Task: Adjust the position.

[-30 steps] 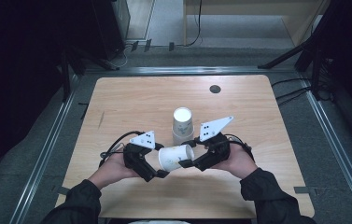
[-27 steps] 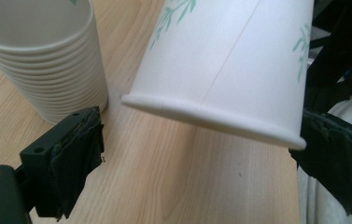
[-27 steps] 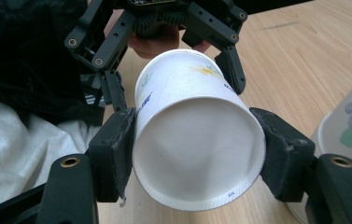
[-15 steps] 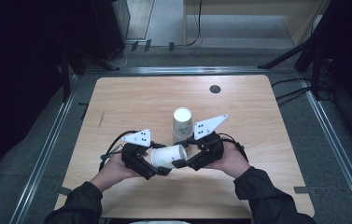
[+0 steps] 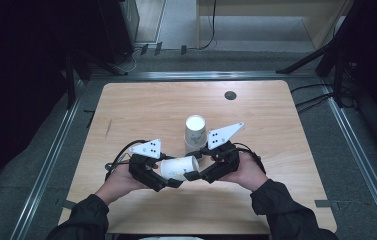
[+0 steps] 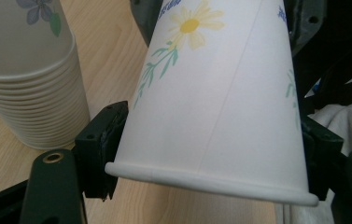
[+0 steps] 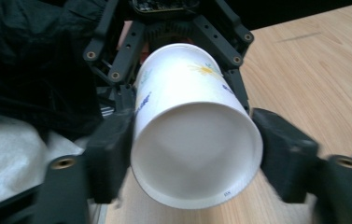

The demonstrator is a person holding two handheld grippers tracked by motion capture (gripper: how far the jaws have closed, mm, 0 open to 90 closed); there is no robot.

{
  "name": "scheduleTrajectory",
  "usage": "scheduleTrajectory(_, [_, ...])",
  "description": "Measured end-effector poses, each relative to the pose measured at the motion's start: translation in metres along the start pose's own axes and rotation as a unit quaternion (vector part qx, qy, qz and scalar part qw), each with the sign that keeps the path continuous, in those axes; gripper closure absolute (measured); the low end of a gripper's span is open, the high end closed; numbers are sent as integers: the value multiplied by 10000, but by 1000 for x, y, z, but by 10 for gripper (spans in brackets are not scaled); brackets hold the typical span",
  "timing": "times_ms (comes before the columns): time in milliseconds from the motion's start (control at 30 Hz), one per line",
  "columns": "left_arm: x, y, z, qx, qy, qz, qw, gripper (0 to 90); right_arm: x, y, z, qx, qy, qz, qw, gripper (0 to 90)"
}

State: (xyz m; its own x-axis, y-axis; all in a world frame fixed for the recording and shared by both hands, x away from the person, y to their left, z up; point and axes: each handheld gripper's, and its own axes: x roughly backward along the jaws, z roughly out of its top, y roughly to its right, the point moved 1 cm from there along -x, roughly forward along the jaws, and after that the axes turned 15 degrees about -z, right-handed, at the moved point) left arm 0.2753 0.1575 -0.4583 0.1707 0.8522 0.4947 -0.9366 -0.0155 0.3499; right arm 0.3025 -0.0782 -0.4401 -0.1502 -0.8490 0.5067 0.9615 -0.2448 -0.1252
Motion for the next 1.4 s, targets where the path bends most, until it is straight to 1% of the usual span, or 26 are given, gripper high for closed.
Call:
scheduleTrajectory(67, [1, -1, -1, 29, -19, -15, 10000, 251, 1, 0, 0, 4, -55, -61, 10000, 266])
scheduleTrajectory(100, [2, -2, -2, 29, -43, 15, 10000, 251, 1, 0, 0, 13, -65, -85, 9999, 251])
scheduleTrajectory(167, [4, -3, -3, 99, -176, 12, 9998, 250, 2, 0, -1, 0, -83, -125, 9999, 236])
scheduleTrajectory(200, [4, -4, -3, 92, -237, 33, 9997, 250, 2, 0, -2, 28, -116, -231, 9997, 221])
scheduleTrajectory(233, [4, -4, -3, 137, -302, 22, 9994, 250, 2, 0, -4, 45, -138, -272, 9995, 218])
scheduleTrajectory(300, [4, -6, -3, 136, -433, 54, 9990, 250, 2, 0, -7, 89, -258, -338, 9991, 218])
scheduleTrajectory(333, [4, -7, -3, 160, -456, 39, 9988, 250, 2, -1, -9, 171, -326, -394, 9985, 219])
scheduleTrajectory(367, [4, -8, -3, 174, -512, 36, 9985, 249, 2, -1, -11, 202, -379, -409, 9982, 220])
scheduleTrajectory(400, [4, -8, -2, 152, -547, 78, 9984, 249, 2, -2, -12, 214, -414, -453, 9979, 223])
scheduleTrajectory(467, [4, -10, 0, 136, -675, 88, 9976, 249, 3, -2, -15, 244, -438, -500, 9975, 229])
scheduleTrajectory(500, [3, -11, 1, 116, -761, 132, 9969, 249, 4, -3, -16, 261, -465, -571, 9969, 232])
scheduleTrajectory(533, [2, -12, 3, 123, -840, 121, 9963, 249, 5, -3, -17, 268, -502, -625, 9964, 236])
scheduleTrajectory(600, [0, -13, 6, 64, -947, 129, 9954, 249, 6, -2, -21, 244, -610, -779, 9948, 239])
scheduleTrajectory(633, [-1, -14, 7, 49, -1014, 141, 9947, 249, 6, -1, -23, 246, -645, -811, 9943, 241])
scheduleTrajectory(733, [-7, -17, 10, 24, -1247, 155, 9921, 250, 8, 2, -29, 137, -742, -956, 9926, 244])
scheduleTrajectory(767, [-9, -18, 12, 33, -1365, 196, 9904, 250, 9, 2, -30, 111, -766, -991, 9921, 244])
scheduleTrajectory(800, [-10, -19, 12, 41, -1386, 202, 9901, 250, 10, 2, -32, 93, -768, -1016, 9918, 245])
scheduleTrajectory(867, [-14, -22, 13, 98, -1541, 163, 9879, 250, 12, 1, -34, 74, -801, -1067, 9910, 246])
scheduleTrajectory(967, [-19, -24, 15, 123, -1706, 129, 9852, 250, 13, 0, -35, 95, -804, -1102, 9906, 247])
scheduleTrajectory(1067, [-22, -25, 17, 147, -1796, 97, 9836, 250, 13, -1, -37, 101, -830, -1126, 9901, 248])
scheduleTrajectory(1100, [-24, -26, 18, 148, -1869, 85, 9822, 250, 13, -1, -38, 115, -841, -1125, 9900, 251])
scheduleTrajectory(1133, [-24, -27, 19, 144, -1875, 78, 9821, 250, 12, -1, -38, 144, -857, -1117, 9899, 256])
scheduleTrajectory(1233, [-26, -27, 22, 158, -2012, 72, 9794, 250, 10, -1, -38, 198, -877, -1080, 9901, 259])
scheduleTrajectory(1333, [-28, -27, 25, 157, -2108, 22, 9774, 250, 6, -1, -38, 218, -914, -1091, 9896, 259])
scheduleTrajectory(1367, [-29, -27, 26, 127, -2189, 23, 9757, 250, 4, -2, -39, 257, -923, -1077, 9896, 260])
scheduleTrajectory(1400, [-30, -27, 26, 128, -2224, 31, 9749, 250, 3, -2, -39, 298, -929, -1058, 9896, 260])
